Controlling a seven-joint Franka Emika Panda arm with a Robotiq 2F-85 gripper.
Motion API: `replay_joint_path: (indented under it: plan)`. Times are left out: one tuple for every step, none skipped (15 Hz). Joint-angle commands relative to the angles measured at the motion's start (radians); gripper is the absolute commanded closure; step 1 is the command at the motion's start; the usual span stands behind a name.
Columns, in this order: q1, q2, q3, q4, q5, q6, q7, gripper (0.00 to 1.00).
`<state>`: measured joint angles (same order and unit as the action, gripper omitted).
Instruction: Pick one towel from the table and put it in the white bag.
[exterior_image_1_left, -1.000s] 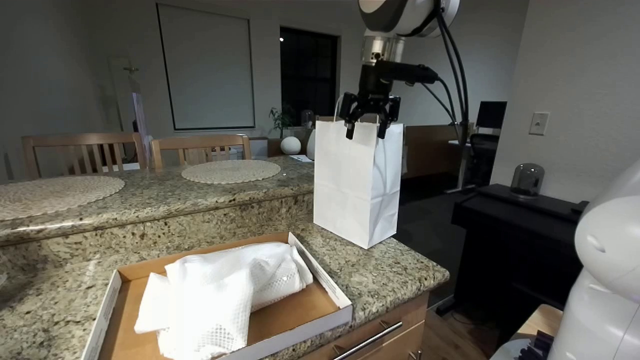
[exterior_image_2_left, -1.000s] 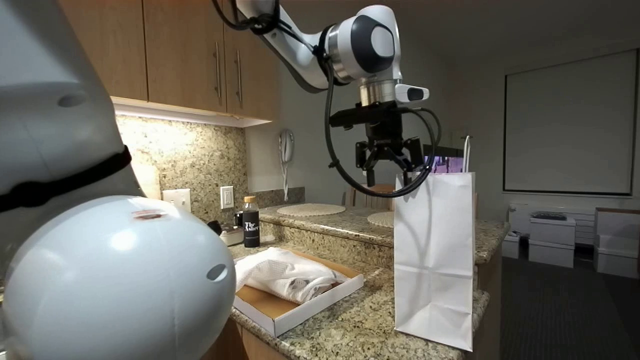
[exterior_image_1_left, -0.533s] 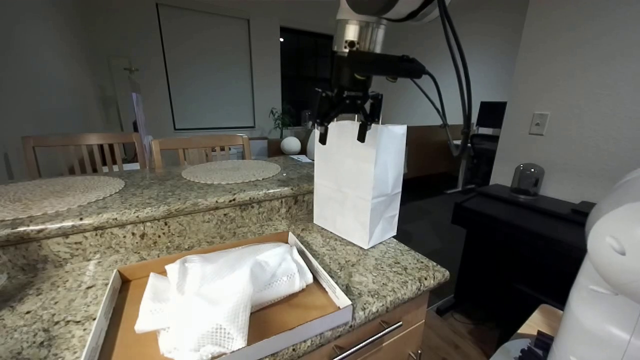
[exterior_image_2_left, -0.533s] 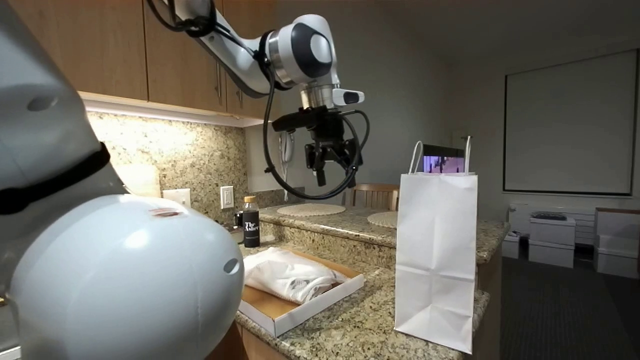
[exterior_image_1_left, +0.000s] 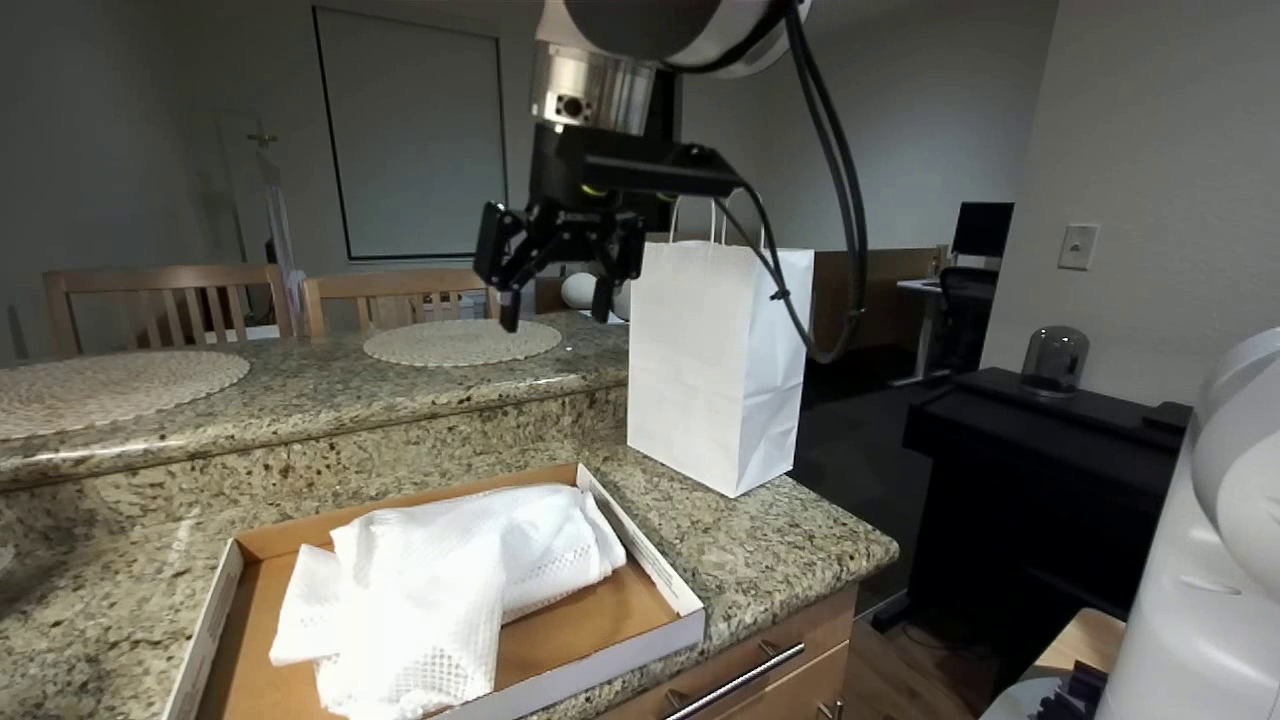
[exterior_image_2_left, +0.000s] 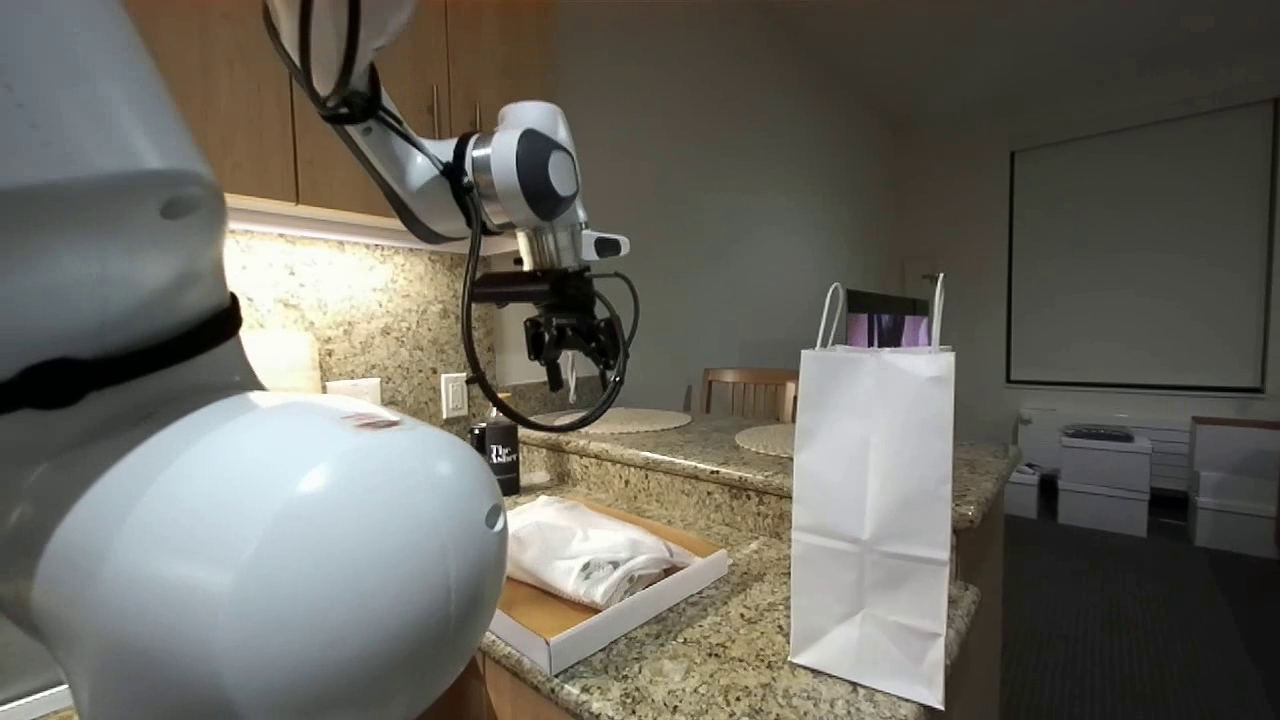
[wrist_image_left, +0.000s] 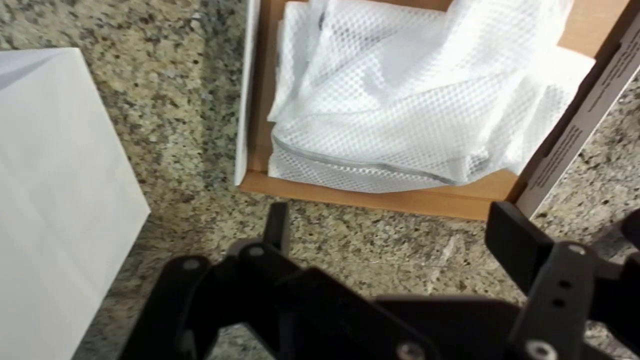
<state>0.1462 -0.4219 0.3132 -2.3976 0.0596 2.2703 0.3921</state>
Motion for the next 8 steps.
replay_joint_path:
  plan:
    - [0.050,0.199,0.014,0.061,0.065,0.088,-0.019,0.00]
    - [0.069,0.243,0.014,0.071,0.087,0.108,-0.036,0.00]
    - [0.092,0.299,0.021,0.092,0.106,0.113,-0.047,0.00]
    - [0.107,0.344,0.026,0.107,0.112,0.119,-0.051,0.00]
    - [0.125,0.397,0.032,0.128,0.117,0.114,-0.054,0.00]
    - [0.134,0.443,0.038,0.140,0.091,0.127,-0.033,0.00]
    - [0.144,0.489,0.038,0.159,0.064,0.133,-0.017,0.00]
    - [0.154,0.531,0.035,0.173,0.033,0.153,-0.001,0.00]
